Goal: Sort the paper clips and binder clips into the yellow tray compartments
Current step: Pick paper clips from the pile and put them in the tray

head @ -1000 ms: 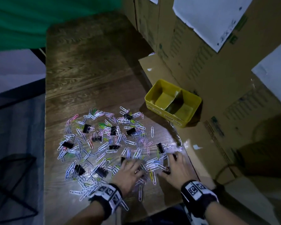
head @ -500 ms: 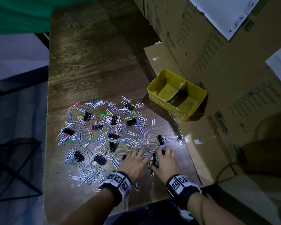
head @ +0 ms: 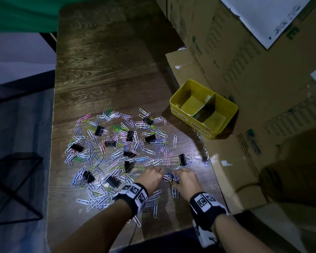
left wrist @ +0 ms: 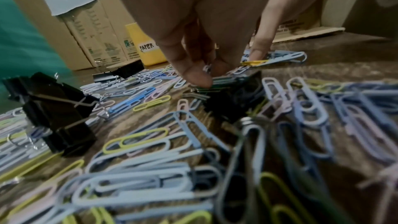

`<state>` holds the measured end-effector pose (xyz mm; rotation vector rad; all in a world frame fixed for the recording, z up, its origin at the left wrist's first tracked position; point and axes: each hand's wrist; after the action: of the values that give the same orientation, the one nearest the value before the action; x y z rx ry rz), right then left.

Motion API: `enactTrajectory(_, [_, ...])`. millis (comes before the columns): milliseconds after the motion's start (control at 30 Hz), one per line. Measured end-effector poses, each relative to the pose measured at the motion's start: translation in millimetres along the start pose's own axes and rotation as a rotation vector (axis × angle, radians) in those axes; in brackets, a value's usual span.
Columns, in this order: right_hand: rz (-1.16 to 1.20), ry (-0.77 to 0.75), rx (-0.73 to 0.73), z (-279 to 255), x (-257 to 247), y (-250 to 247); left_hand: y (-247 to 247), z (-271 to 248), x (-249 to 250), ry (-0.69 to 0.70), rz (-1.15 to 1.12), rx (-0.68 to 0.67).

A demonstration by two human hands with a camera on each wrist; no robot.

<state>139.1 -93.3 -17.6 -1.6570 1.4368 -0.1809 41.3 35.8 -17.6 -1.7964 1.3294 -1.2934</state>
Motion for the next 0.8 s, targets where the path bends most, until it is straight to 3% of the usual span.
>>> enactTrajectory(67, [0.018,0.009,-0.021,4.5,0.7,0.3,0.6,2.0,-8.3,0.016,-0.042,0.034])
enactTrajectory(200, [0.153,0.069,-0.034,11.8,5.4,-5.6,-10.4,0.8,-27.1,-0.098,-0.316,0.167])
enactTrajectory(433, [0.622,0.116,-0.080,6.3,-0.8,-32.1,-65.1,-7.9,-44.0,-0.164,-0.838,0.185])
enactTrajectory(600, [0.965,0.084,-0.034,-4.4,-20.4,-69.9,-134.0,-0.6,-56.9,-0.021,-0.945,0.318])
enactTrajectory(800, [1.161,-0.052,0.090,-22.2,-36.5,-123.1,-206.3,51.7,-65.7,0.147,-1.062,0.627])
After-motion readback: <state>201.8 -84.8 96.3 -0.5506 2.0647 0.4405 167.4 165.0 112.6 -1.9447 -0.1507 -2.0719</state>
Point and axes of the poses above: each hand's wrist, its own z-axis towards the middle knuckle, its own y-axis out of the palm, x = y × z, and after that the axes turned 15 degrees about y, right-handed
